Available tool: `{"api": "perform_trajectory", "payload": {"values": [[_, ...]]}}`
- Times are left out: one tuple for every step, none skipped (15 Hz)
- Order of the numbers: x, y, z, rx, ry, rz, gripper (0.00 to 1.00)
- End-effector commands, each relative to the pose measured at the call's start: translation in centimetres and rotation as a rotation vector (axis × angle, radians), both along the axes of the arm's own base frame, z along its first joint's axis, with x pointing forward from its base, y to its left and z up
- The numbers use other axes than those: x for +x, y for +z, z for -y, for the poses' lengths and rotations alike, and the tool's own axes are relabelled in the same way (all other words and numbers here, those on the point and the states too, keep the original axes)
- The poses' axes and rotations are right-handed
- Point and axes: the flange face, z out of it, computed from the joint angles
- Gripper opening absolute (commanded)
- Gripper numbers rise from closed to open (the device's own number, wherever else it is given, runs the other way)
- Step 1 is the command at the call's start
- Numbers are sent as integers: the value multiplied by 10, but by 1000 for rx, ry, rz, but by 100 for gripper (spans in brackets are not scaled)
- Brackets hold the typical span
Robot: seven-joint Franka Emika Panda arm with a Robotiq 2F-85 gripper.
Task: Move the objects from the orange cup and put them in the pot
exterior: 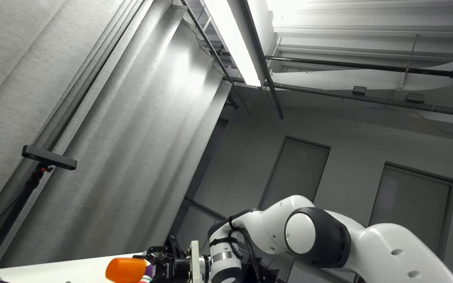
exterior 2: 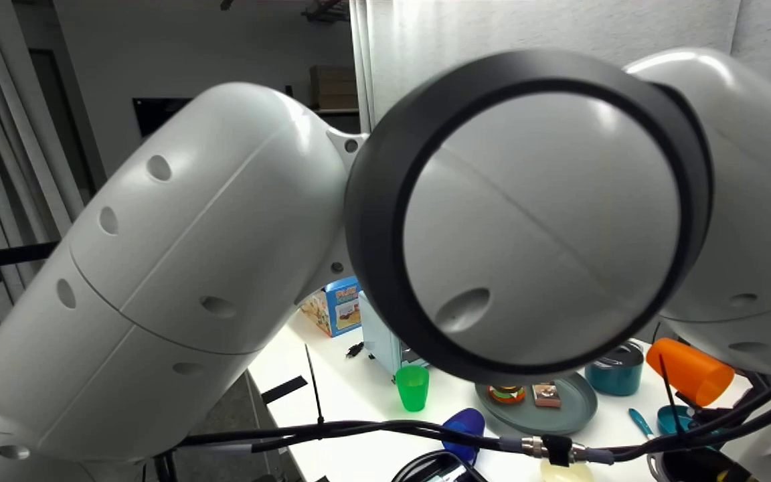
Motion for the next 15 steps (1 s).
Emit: {"api": "perform_trajectory", "payload": {"values": [[5, 3, 7, 47, 15, -2, 51], [5, 3, 7, 48, 16, -5, 51], [4, 3, 7, 49, 22, -4, 51], [4, 3, 7, 52, 25, -5, 51], [3, 3, 7, 55, 31, -3, 51], [2, 3, 7, 61, 36, -2, 51], [2, 3, 7, 72, 43, 1, 51], [1, 4, 7, 84, 48, 6, 51], [0, 3, 6, 70, 69, 9, 51], [-1, 1, 5, 48, 92, 14, 51], [-2, 0, 6, 31, 112, 19, 51], [-3, -1, 7, 4, 138, 29, 51], [-5, -4, 8, -25, 165, 35, 51], [-7, -5, 9, -57, 201, 43, 51], [-9, -8, 11, -93, 235, 52, 51]]}}
